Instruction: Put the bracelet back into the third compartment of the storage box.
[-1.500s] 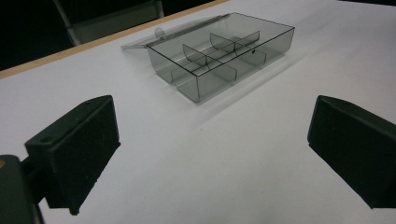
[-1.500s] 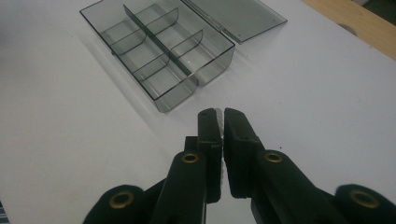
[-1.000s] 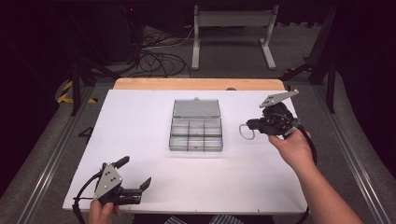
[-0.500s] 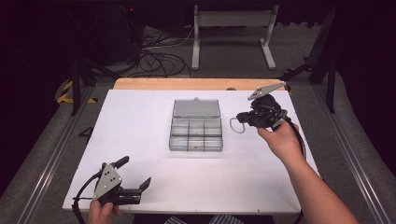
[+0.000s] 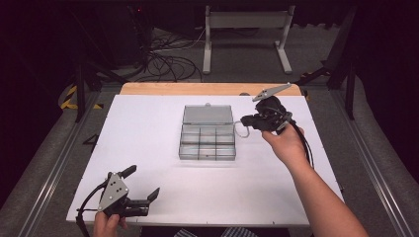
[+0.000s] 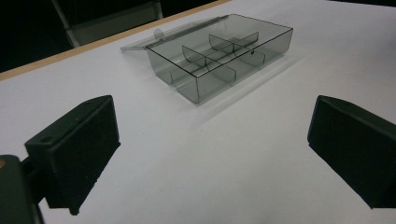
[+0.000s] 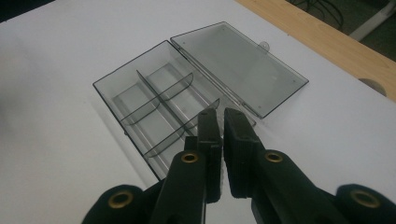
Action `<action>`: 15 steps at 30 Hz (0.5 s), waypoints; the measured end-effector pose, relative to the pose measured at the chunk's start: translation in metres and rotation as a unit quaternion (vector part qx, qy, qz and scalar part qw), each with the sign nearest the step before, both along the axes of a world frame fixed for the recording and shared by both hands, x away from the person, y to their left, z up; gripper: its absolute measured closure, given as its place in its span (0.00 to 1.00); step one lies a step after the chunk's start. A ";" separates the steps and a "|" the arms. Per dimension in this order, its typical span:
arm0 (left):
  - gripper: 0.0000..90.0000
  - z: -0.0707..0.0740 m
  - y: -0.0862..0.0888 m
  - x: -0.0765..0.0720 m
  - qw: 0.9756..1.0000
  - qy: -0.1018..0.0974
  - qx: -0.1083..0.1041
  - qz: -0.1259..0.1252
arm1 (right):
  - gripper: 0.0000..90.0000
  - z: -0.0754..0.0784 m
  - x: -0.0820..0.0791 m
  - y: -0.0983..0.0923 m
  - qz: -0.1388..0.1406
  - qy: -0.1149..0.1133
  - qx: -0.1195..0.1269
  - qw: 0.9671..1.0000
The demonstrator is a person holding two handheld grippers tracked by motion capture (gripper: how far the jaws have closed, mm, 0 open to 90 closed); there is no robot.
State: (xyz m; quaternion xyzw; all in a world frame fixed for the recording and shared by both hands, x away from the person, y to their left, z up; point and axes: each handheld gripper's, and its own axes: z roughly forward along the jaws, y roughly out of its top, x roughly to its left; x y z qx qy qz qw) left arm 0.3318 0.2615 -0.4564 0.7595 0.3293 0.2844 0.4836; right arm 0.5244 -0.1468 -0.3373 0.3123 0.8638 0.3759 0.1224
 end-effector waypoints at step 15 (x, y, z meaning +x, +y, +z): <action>0.03 0.000 0.000 -0.001 1.000 0.002 -0.005 -0.001 | 0.96 -0.008 0.011 0.020 -0.003 0.002 0.016 1.000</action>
